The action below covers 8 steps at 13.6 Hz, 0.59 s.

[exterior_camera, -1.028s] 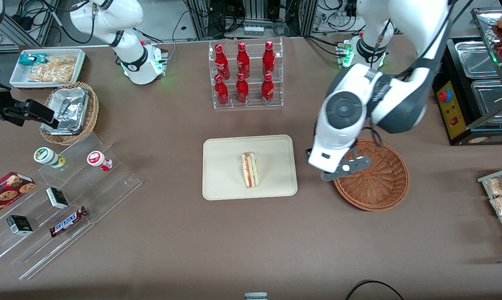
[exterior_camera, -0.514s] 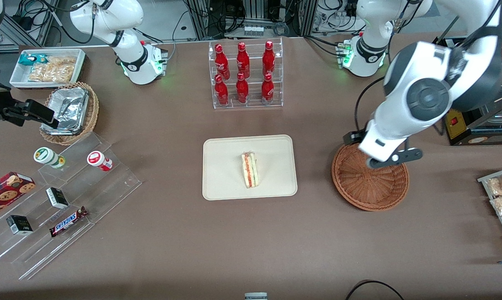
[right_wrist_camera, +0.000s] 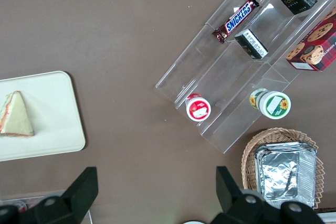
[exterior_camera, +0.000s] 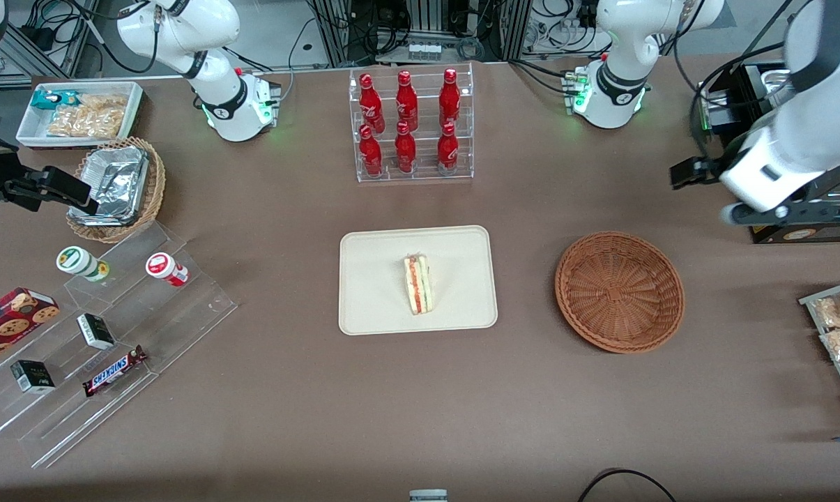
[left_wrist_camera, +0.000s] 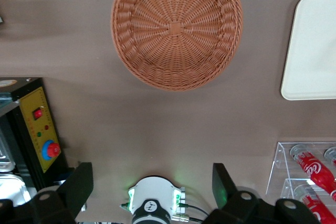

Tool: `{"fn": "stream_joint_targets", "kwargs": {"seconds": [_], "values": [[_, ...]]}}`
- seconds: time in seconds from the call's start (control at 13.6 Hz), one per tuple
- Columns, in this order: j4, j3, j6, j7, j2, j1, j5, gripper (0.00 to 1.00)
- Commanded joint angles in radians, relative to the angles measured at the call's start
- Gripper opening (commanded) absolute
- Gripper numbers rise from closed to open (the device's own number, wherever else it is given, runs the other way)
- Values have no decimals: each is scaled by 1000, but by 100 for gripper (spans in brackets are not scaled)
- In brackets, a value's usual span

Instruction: Place sandwich from basket to tray

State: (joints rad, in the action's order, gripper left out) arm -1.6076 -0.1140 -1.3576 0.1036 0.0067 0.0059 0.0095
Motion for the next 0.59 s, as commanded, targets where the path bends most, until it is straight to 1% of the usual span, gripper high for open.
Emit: {"fn": "stream_joint_targets", "kwargs": {"seconds": [0.0,0.15,0.29,0.51], "values": [[23,46,17,-24,-36,-26,-11,100],[57,63,9,-24,-34,-26,-5,100],[55,82,-23,-24,-33,-30,-11,100],[45,82,-78,-22,-28,-32,-11,100]]}}
